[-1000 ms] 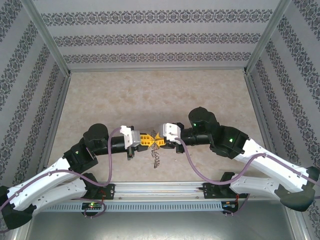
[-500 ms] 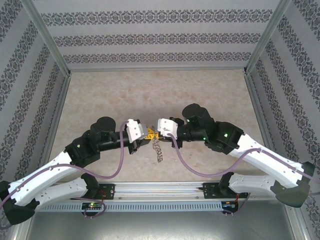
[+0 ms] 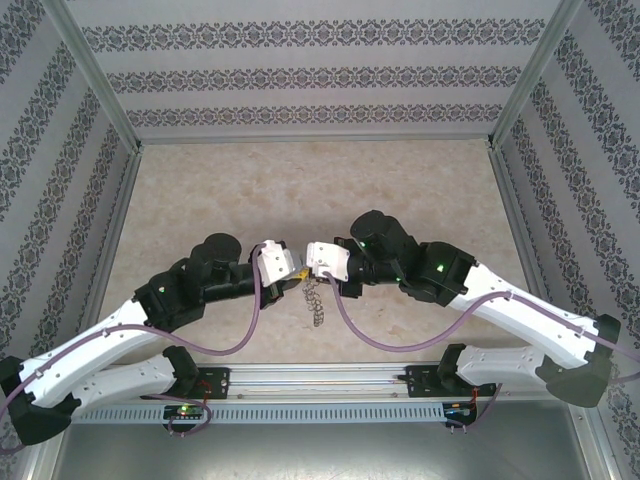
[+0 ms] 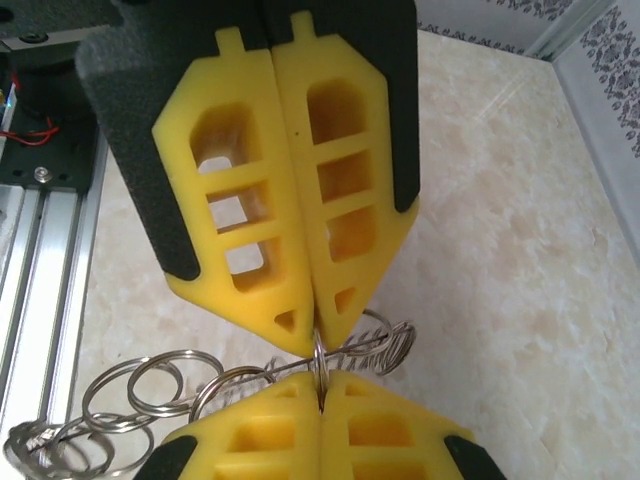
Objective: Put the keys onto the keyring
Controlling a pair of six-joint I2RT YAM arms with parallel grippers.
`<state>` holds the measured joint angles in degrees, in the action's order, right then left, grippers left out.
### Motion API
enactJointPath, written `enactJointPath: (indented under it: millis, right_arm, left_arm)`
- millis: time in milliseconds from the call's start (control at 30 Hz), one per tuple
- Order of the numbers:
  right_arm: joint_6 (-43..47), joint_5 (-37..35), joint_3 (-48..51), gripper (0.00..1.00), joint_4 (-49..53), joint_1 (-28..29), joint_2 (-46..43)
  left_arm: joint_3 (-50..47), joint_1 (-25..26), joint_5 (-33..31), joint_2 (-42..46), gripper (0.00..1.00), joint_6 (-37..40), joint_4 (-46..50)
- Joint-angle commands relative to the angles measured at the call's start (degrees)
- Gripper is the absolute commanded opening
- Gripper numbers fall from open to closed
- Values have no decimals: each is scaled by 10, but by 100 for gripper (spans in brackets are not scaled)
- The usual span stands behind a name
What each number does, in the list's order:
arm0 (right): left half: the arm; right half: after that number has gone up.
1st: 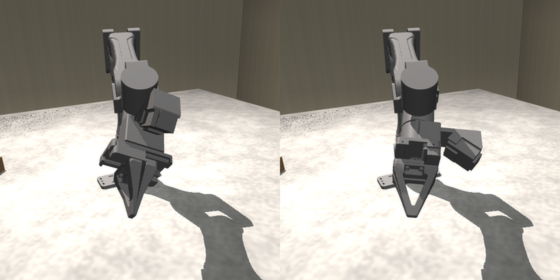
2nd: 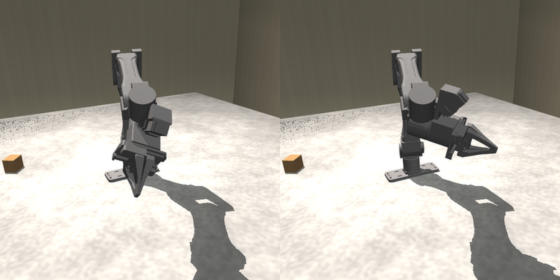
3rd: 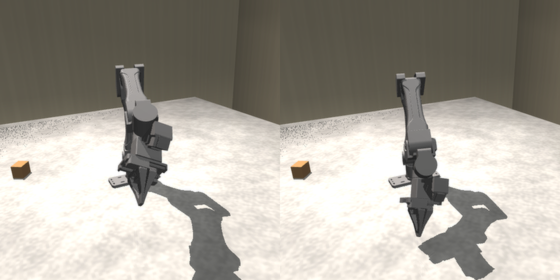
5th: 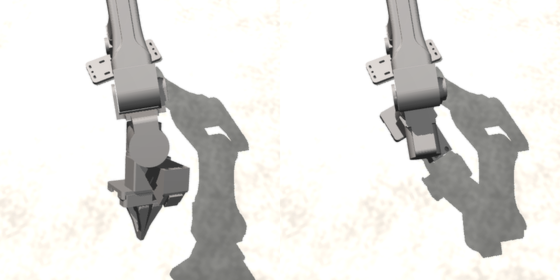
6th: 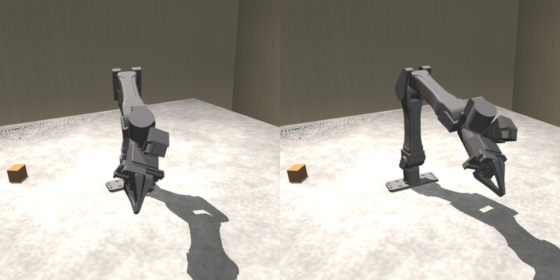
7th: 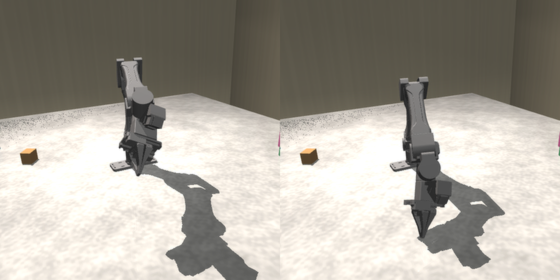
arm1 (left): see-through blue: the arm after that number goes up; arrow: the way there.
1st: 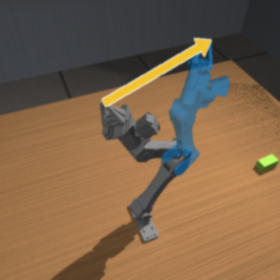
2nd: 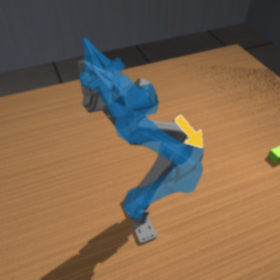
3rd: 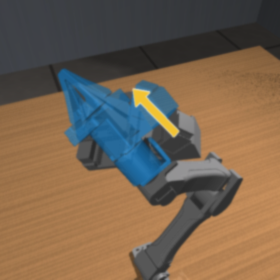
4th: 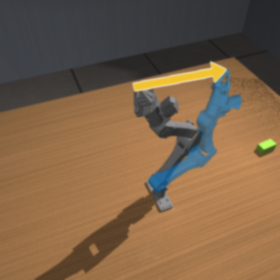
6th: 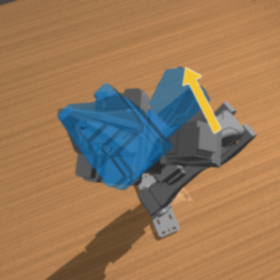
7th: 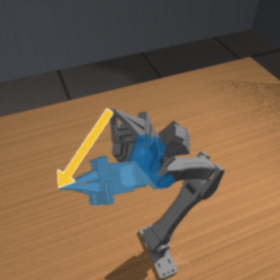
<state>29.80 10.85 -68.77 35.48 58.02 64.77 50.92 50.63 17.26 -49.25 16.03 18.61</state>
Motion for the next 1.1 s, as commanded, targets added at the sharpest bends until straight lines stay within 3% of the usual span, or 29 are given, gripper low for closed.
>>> enactJointPath:
  millis: [0,133,267,633,833,967,1067]
  right_arm:
    - [-8,67,19,7,-43,5,-32]
    - [-29,138,51,19,-85,-12,-60]
    - [-44,168,63,22,-101,-22,-75]
    - [-52,153,77,12,-117,-28,-97]
    - [-51,134,76,0,-110,-33,-104]
    - [-38,114,70,0,-100,-32,-102]
    - [-28,91,57,0,-82,-32,-85]
  left_arm:
    - [-19,7,23,32,0,-17,-66]
    - [-52,6,75,60,0,-38,-150]
    - [-64,6,114,66,0,-56,-217]
    - [-93,6,145,88,0,-100,-318]
    - [-79,6,138,87,0,-107,-298]
    - [-32,7,89,63,0,-73,-182]
    - [13,7,45,25,11,-49,-95]
